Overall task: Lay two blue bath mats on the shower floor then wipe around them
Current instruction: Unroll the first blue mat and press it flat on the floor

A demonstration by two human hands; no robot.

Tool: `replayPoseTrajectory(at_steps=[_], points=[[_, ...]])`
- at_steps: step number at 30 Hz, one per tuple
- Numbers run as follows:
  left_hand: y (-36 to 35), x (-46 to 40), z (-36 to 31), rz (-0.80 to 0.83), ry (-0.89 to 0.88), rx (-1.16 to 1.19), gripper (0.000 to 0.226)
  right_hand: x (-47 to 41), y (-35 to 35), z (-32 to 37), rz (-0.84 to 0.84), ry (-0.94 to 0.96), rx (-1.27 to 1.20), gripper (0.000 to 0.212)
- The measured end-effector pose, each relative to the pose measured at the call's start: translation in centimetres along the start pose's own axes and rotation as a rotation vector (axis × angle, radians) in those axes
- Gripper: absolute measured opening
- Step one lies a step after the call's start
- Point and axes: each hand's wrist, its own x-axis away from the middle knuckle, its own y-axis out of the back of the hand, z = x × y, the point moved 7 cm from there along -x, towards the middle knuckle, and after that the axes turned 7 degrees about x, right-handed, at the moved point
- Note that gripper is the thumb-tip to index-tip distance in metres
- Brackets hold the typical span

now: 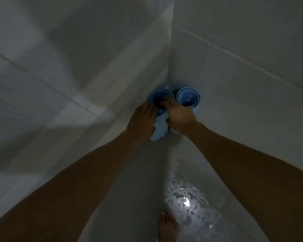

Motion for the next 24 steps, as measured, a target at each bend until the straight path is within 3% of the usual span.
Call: replayPoseTrajectory(at_steps=[3,7,11,14,17,20,22,24], points=[[-0.3,-2.0,0.6,-0.122,-0.067,0.004,0.062,-1.8,-1.0,-0.2,-0.093,0.032,0.033,0.054],[0.4,-2.3,0.9,-0.332,-0.197,-0.024,0.009,-2.8,-2.1,0.3,-0.047,0.049,0.171,0.034],[1.0,-1.2,1.1,-0.366,-0.235,0.041,0.011,-2.0,-1.7,1.1,-0.013,0.074,0.126,0.032],[0.9,0.8,1.4,-0.375,-0.14,0.163,0.009,-0.4,-1.1,2.0,-0.029,0.092,0.055,0.03],[1.4,3.2,2.0,-0.357,-0.061,0.381,0.033,1.4,-0.4,2.7,-0.059,0.05,-0.045,0.021],[1.6,6.1,3.0,-0.33,0.097,0.577,0.079,3.8,0.0,3.6,-0.005,-0.036,-0.155,0.009],[1.1,7.5,3.1,-0.261,0.138,0.538,0.096,5.6,0.1,4.1,0.026,-0.088,-0.193,0.012],[0.3,8.7,2.2,-0.173,0.026,0.38,0.104,7.7,0.4,5.5,0.041,-0.103,-0.212,0.015]])
